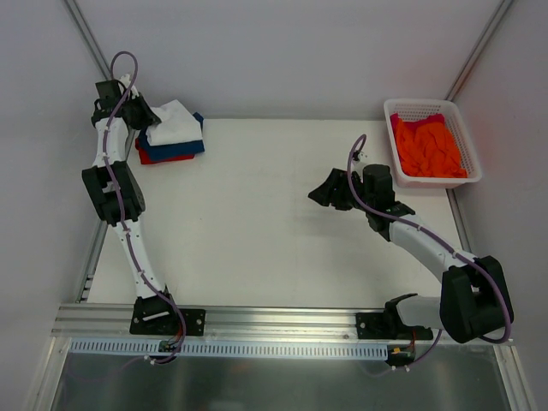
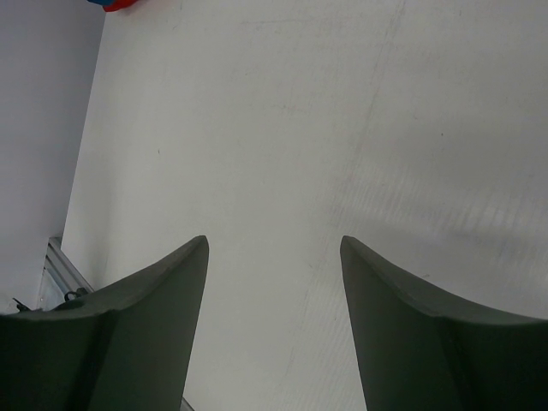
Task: Fold and stack the t-shirts
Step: Neatly place the folded tshirt to the corner
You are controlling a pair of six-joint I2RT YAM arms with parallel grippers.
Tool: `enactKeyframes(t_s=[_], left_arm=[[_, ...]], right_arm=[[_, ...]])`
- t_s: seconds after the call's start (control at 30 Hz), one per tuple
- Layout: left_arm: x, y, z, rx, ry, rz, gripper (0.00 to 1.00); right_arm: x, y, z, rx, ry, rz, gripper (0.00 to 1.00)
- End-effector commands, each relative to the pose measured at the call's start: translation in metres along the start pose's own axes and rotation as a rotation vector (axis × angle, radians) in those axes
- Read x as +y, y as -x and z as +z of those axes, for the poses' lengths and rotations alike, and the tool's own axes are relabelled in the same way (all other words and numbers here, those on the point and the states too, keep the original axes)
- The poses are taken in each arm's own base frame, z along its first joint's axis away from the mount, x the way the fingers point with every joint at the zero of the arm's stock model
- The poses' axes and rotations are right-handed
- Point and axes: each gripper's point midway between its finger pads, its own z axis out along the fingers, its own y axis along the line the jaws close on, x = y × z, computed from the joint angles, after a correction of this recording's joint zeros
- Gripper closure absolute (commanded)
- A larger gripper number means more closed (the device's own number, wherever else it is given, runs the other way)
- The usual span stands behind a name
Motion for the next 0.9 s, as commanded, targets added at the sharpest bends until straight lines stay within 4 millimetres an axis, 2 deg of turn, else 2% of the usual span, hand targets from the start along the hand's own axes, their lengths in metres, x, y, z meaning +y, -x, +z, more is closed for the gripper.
enactKeyframes(t_s=[0.0, 0.2, 0.23, 0.27, 0.33, 0.37, 0.4, 0.43, 0.6, 0.77, 0.87], left_arm=[[0.02, 0.001, 0.0, -0.014, 0.067, 0.013, 1.0], [0.058, -0.005, -0.004, -0.014, 0.181, -0.023, 1.0], [0.064, -0.004, -0.007, -0.017, 0.194, -0.036, 0.96], [0.068, -0.004, -0.009, -0.019, 0.21, -0.04, 0.76], [0.075, -0.004, -0.011, -0.023, 0.242, -0.046, 0.46], [0.079, -0.003, -0.013, -0.028, 0.259, -0.051, 0.2], [0.08, -0.004, -0.015, -0.029, 0.269, -0.058, 0.08], [0.08, -0.002, -0.015, -0.033, 0.274, -0.058, 0.01], [0.078, -0.002, -0.017, -0.036, 0.272, -0.074, 0.01], [0.073, 0.011, -0.035, -0.073, 0.306, -0.08, 0.01], [0.059, 0.024, -0.049, -0.106, 0.292, -0.079, 0.01]], right_arm=[[0.012, 0.012, -0.003, -0.038, 0.053, -0.011, 0.34], [0.012, 0.009, -0.006, -0.038, 0.054, -0.01, 0.33], [0.013, 0.009, -0.006, -0.038, 0.056, -0.012, 0.33], [0.013, 0.008, -0.006, -0.035, 0.058, -0.01, 0.34], [0.012, 0.007, -0.006, -0.031, 0.057, -0.01, 0.33], [0.012, 0.007, -0.006, -0.03, 0.058, -0.01, 0.33], [0.012, 0.007, -0.006, -0.029, 0.06, -0.008, 0.33], [0.011, 0.005, -0.006, -0.027, 0.058, -0.007, 0.33], [0.009, 0.003, -0.005, -0.021, 0.054, -0.006, 0.33], [0.006, 0.0, -0.004, -0.017, 0.047, -0.006, 0.33], [0.005, -0.001, -0.003, -0.014, 0.044, -0.003, 0.33]])
